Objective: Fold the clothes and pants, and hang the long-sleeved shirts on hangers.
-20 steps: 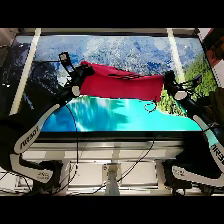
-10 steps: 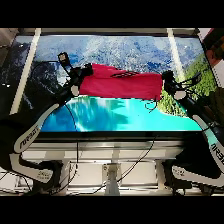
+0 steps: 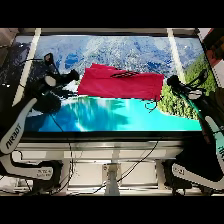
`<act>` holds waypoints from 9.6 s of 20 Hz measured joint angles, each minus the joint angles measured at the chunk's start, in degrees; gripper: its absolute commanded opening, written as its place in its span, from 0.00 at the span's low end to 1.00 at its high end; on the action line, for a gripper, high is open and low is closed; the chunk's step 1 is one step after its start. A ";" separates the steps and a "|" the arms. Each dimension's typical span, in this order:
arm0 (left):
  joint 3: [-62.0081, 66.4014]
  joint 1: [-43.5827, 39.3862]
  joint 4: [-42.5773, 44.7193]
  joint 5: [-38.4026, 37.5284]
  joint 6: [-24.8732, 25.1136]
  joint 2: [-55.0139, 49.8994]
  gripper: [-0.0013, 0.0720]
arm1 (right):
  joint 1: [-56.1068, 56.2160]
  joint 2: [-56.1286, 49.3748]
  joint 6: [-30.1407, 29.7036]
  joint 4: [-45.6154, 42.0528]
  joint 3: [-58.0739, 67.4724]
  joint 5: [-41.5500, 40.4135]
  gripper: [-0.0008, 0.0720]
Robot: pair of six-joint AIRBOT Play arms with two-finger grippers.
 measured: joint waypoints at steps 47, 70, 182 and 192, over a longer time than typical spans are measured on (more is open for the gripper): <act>15.32 -1.46 -24.52 -20.65 27.43 -20.63 0.23 | -3.28 0.24 -4.07 -0.94 -0.02 12.79 0.63; 15.34 -0.98 -13.66 -44.24 26.10 9.31 0.03 | 29.97 -13.64 -1.57 -1.18 23.19 22.03 0.03; 27.69 -27.82 -6.91 -14.97 39.23 9.84 0.97 | 12.35 -17.62 -0.46 -45.16 33.59 54.82 0.71; 27.69 -27.82 -6.91 -14.97 39.19 9.84 0.97 | 7.17 -21.51 -15.17 -17.90 45.22 56.54 0.95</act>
